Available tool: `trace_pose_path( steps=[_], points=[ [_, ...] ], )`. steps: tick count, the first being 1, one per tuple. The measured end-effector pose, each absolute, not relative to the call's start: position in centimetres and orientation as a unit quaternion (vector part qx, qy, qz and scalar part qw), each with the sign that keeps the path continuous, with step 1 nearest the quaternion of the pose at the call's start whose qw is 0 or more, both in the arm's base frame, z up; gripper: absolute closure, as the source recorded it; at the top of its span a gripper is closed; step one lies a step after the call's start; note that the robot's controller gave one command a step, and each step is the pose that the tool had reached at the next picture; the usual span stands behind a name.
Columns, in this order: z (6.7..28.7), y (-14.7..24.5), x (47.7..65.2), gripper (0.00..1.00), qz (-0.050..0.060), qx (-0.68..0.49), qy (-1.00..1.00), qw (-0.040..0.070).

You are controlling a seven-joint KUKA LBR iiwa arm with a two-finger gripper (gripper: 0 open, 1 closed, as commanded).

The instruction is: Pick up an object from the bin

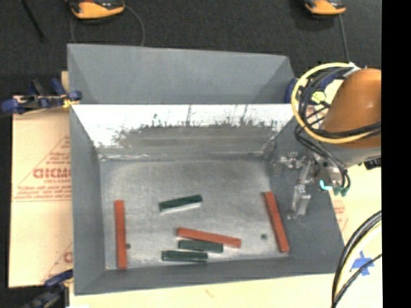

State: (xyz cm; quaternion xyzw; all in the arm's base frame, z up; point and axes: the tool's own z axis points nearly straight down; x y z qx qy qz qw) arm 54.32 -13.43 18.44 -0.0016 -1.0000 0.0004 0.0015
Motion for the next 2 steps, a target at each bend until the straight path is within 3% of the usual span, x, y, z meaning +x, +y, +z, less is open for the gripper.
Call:
trace_pose_path(
  steps=[1, 2],
  points=[
    [11.1, -7.3, 51.0, 0.00, -0.001, 0.063, -0.998, 0.002],
    [7.3, -1.9, 48.6, 0.00, 0.000, 0.108, -0.994, -0.005]
  ],
)
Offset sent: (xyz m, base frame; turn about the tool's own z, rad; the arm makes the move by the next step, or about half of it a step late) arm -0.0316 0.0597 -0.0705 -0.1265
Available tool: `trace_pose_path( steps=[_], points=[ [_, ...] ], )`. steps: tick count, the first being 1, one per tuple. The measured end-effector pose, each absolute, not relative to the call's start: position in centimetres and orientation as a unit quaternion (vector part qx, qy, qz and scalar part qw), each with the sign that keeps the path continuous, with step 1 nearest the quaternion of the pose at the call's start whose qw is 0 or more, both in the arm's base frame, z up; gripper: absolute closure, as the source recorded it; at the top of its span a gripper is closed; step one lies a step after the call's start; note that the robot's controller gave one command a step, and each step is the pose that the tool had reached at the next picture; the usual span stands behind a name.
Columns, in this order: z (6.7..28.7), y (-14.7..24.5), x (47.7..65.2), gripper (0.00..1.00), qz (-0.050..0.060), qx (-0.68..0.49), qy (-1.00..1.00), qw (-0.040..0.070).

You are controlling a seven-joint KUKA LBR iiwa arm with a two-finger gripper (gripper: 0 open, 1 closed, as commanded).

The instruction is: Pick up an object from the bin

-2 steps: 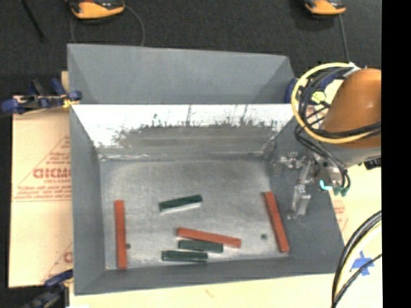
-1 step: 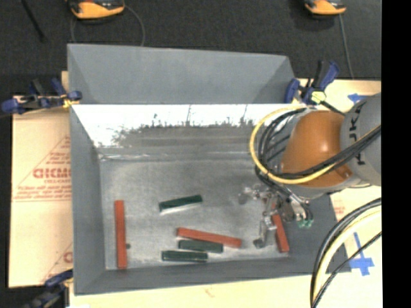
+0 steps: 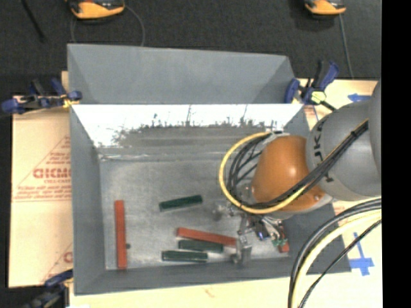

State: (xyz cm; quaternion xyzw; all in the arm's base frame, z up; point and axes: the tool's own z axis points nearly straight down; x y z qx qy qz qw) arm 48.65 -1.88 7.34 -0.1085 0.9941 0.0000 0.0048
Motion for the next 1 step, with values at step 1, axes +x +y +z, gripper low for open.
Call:
trace_pose_path(
  steps=[1],
  points=[
    [7.41, -2.10, 48.60, 1.00, -0.001, -0.108, 0.994, 0.003]
  ],
)
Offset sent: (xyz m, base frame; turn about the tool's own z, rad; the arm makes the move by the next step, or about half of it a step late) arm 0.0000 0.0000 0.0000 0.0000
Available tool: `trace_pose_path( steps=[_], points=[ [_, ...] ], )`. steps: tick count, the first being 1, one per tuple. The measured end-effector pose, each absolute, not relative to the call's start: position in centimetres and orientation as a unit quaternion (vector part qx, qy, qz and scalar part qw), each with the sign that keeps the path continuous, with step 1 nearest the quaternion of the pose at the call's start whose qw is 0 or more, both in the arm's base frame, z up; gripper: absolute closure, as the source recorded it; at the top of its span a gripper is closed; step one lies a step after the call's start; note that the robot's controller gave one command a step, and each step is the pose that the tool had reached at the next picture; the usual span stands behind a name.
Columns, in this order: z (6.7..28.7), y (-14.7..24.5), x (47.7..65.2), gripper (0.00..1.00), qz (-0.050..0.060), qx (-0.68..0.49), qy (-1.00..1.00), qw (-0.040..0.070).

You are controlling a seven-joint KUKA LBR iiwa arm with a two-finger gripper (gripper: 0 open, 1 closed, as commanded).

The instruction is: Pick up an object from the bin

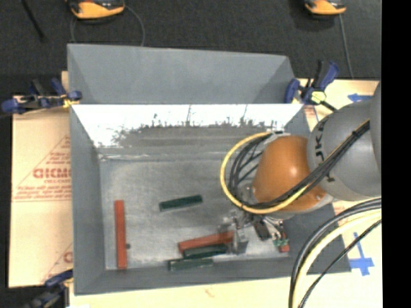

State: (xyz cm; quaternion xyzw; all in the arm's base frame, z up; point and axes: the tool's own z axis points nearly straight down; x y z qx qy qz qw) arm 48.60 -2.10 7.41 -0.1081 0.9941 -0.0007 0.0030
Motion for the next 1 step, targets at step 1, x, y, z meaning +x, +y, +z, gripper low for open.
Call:
trace_pose_path(
  steps=[1],
  points=[
    [22.98, -4.52, 47.89, 1.00, -0.002, -0.260, 0.966, 0.004]
  ],
)
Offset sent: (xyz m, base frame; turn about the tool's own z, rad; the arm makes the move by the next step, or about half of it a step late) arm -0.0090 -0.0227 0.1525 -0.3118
